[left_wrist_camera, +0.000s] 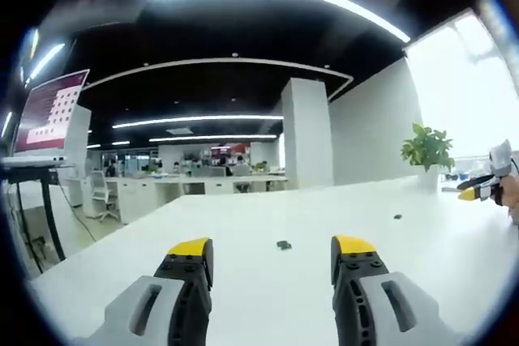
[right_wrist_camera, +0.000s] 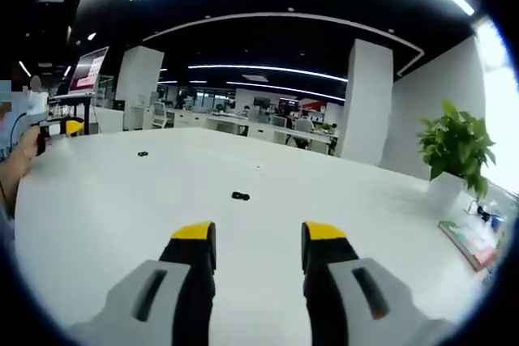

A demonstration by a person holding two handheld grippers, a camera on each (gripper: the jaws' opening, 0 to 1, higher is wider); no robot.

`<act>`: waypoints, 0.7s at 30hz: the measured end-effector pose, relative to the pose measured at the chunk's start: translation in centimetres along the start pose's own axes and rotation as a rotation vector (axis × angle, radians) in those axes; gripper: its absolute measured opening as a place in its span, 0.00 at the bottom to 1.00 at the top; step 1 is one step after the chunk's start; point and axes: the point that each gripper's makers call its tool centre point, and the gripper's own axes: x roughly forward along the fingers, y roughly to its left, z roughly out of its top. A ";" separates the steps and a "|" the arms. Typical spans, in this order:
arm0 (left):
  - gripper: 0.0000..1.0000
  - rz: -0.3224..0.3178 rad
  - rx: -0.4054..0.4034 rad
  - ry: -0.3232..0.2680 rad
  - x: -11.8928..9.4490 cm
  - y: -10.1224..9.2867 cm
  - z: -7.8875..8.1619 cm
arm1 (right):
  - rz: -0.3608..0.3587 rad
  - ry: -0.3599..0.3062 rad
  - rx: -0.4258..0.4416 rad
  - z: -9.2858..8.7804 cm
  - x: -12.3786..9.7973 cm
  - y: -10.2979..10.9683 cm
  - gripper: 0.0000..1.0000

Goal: Snap the two parts of the plastic buckle together until the buckle closes and remains connected.

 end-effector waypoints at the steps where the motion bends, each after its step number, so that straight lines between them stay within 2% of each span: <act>1: 0.60 0.003 0.004 0.000 0.0 0.0 0.1 | 0.001 -0.004 0.000 0.1 0.0 0.0 0.42; 6: 0.59 0.008 0.011 -0.012 -0.2 0.1 1.4 | 0.007 -0.009 -0.001 0.2 0.0 0.1 0.42; 8: 0.60 -0.040 -0.013 -0.013 0.0 -0.6 2.0 | 0.013 -0.011 -0.001 0.2 0.0 0.3 0.42; 9: 0.60 -0.042 -0.017 -0.011 0.0 -0.5 2.2 | 0.016 -0.013 -0.002 0.2 0.0 0.3 0.42; 13: 0.60 -0.056 -0.019 0.010 0.6 -0.2 2.8 | 0.020 -0.019 -0.001 0.3 0.0 0.4 0.42; 16: 0.60 -0.050 0.010 0.028 1.5 0.3 3.3 | 0.021 -0.020 -0.003 0.3 0.1 0.4 0.41; 21: 0.59 -0.093 -0.005 0.064 3.1 0.4 3.9 | 0.034 -0.014 -0.004 0.2 0.3 0.6 0.41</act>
